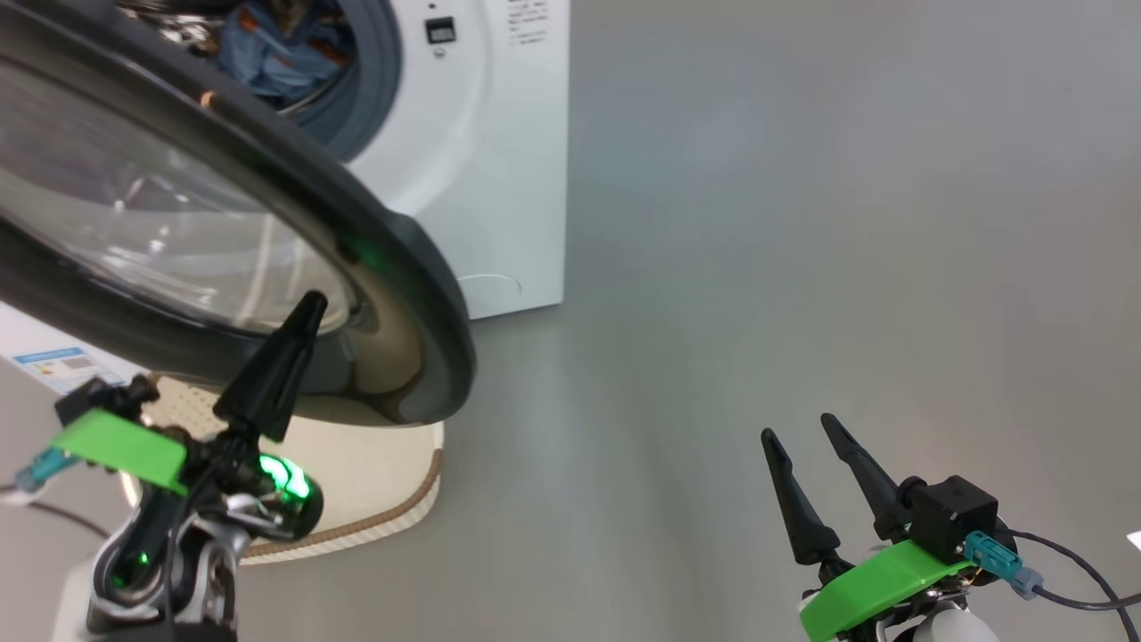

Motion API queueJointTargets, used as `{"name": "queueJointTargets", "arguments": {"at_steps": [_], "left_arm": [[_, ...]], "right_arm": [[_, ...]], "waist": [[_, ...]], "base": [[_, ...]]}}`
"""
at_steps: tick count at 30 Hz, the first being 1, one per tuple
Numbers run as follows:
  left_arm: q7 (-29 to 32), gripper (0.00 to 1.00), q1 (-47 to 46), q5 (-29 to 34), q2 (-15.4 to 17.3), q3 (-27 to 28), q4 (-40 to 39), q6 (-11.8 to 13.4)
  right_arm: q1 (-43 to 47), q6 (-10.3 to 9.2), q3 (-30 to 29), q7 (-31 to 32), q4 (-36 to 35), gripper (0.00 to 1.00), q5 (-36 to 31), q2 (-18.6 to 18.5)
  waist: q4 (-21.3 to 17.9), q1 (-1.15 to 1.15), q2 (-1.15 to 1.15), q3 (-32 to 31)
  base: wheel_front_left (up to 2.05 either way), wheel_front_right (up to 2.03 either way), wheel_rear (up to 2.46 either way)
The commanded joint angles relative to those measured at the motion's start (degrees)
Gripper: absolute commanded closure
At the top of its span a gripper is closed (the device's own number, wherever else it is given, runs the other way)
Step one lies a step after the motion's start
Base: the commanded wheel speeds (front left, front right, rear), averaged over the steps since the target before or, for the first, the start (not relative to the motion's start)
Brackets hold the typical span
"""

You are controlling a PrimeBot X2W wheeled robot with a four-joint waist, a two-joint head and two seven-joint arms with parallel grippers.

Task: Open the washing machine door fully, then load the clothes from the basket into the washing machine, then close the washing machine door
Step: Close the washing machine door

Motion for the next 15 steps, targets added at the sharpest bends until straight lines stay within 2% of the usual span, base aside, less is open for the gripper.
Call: {"name": "queueJointTargets", "arguments": {"at_steps": [1,15], "left_arm": [[-0.57,1.00,0.83,0.13,1.07,2.16,-1.98,-0.56],[-9.97,1.00,9.63,3.84,1.07,2.71,-8.31,-0.57]], "right_arm": [[-0.86,0.09,1.39,-0.69,-1.41,0.00,0.22,0.38],[0.56,0.09,1.27,-0.69,-1.21,0.00,-0.09,0.47]], "waist": [[1.18,0.00,0.00,-1.01],[5.40,0.00,0.00,-5.15]], "base": [[0.00,0.00,0.00],[0.00,0.00,0.00]]}}
